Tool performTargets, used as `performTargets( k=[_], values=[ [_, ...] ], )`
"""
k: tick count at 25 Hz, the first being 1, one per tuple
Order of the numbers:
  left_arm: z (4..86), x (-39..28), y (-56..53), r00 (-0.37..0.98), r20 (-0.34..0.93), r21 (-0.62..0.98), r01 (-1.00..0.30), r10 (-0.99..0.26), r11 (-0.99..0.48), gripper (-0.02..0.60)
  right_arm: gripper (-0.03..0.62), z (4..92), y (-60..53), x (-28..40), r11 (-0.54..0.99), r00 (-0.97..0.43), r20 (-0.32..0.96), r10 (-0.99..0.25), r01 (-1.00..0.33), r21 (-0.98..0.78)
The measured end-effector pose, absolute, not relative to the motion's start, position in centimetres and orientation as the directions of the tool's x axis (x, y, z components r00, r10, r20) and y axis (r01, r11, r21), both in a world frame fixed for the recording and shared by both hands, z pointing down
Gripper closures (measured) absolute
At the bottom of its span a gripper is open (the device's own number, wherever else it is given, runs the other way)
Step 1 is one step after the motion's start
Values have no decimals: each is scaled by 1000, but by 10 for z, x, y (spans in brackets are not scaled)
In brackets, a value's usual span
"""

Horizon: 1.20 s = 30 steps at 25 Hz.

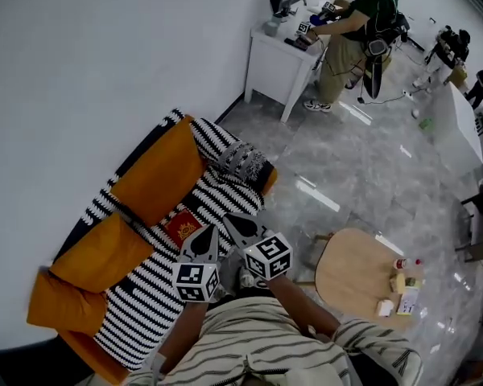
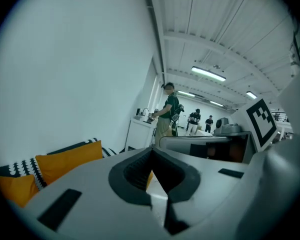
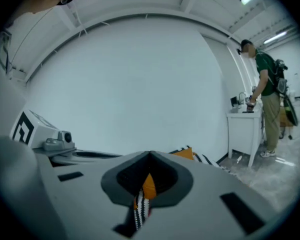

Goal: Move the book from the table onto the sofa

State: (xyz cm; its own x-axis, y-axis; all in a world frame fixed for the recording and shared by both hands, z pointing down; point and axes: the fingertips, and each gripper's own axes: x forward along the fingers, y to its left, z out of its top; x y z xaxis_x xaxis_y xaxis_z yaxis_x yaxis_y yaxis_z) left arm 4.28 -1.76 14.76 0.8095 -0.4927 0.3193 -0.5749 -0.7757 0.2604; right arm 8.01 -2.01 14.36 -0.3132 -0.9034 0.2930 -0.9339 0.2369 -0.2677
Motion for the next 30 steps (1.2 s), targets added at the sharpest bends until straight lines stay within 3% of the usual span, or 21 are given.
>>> performTargets(
  k=[15,30],
  values=[
    [30,40,-24,810,115,132,-587,-575,-799,575,580,18,-18,98,287,-299,52,-953,-943,-168],
    [-4,32,-32,780,9,120,-622,-626,-774,575,580,-9,-15,95,330,-330,-21,-944,-935,-128]
  ],
)
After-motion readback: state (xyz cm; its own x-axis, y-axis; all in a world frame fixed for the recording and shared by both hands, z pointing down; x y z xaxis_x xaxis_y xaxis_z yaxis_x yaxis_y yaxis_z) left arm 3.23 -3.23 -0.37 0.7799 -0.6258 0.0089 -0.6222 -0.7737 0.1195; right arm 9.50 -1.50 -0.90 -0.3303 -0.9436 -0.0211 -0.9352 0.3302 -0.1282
